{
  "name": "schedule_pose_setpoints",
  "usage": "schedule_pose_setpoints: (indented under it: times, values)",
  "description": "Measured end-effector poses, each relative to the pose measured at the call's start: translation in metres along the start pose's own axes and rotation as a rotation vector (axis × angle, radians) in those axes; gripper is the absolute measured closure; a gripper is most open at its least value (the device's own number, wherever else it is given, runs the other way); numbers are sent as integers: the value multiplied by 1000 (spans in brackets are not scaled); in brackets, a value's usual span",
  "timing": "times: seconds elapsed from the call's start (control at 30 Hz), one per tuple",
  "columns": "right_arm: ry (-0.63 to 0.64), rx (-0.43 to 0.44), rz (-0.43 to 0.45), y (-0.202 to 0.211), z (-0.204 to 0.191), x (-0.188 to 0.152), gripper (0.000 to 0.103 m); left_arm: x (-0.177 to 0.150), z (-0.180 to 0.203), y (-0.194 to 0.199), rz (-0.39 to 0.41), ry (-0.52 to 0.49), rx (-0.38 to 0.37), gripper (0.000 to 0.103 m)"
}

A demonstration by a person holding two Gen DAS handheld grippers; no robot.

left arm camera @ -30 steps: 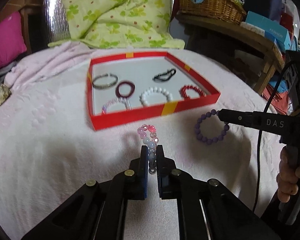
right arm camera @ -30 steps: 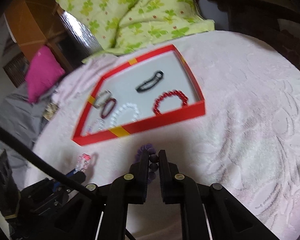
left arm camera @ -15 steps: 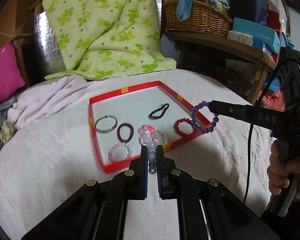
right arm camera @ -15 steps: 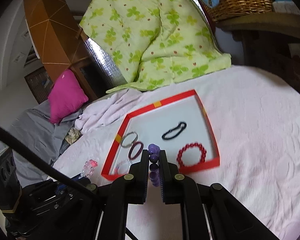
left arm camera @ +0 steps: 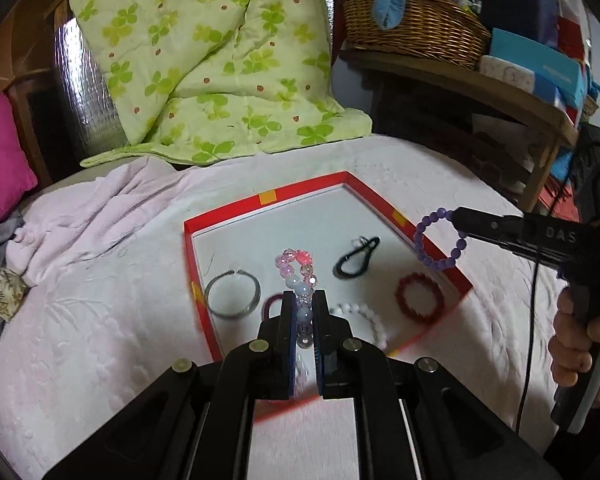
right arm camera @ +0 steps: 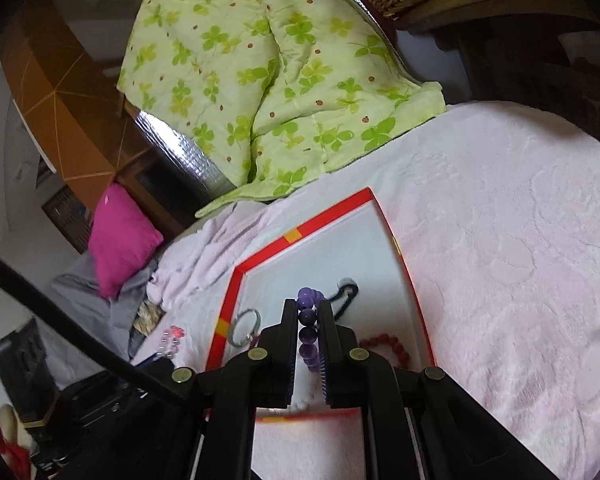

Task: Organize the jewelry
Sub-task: 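Carry both bracelets over the red tray and open both tools to release them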

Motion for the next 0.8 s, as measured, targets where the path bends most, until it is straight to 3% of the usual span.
schedule_pose_setpoints:
  times: [0.3, 0.8]
  values:
    - [-47, 37, -19, -41, 8, 27, 92, 24, 0, -51, -69, 25, -11, 95]
    - [-207, 75, -137, -129, 33, 57, 92, 23, 1, -138, -224, 69, 4, 95]
Point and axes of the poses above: each gripper's, at about its wrist camera, not at the fingertips, and y roughly against the way its jaws point, z to its right, x to its top, the point moved 2 cm from there along -y, roughly the way its jaws point, and after that the axes turned 5 degrees about y, right-handed, at the moved point
